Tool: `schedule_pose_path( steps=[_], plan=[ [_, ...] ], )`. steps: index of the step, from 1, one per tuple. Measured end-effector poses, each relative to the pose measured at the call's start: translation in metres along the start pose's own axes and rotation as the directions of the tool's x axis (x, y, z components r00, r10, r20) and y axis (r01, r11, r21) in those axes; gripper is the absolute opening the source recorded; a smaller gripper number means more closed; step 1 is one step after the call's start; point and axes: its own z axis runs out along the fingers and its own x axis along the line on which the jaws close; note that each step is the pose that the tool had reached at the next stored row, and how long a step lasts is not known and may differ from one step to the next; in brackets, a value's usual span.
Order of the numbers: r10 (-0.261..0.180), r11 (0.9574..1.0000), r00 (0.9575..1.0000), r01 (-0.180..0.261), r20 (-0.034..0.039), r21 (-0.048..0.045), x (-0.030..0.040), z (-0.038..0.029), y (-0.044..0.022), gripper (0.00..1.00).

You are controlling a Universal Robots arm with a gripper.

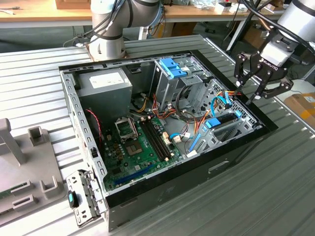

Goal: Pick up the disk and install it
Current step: 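Insert the first disk wire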

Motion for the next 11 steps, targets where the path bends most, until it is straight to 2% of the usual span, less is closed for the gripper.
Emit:
schedule_pose_path(
  steps=[2, 7, 8, 10, 11],
  plan=[
    [-0.001, 1.0, 1.0, 0.001, -0.0001, -0.0013, -0.0001, 0.0017, -0.0033, 0.44],
    [-0.001, 1.0, 1.0, 0.001, -0.002, -0.0023, -0.0002, 0.002, -0.004, 0.44],
    [-0.001, 1.0, 1.0, 0.001, -0.0022, -0.0024, -0.0002, 0.002, -0.004, 0.43],
    [-0.001, 1.0, 1.0, 0.001, -0.0025, -0.0024, -0.0002, 0.0019, -0.004, 0.29],
    [-0.001, 1.0, 1.0, 0.001, -0.0026, -0.0025, -0.0002, 0.002, -0.004, 0.29]
  ],
)
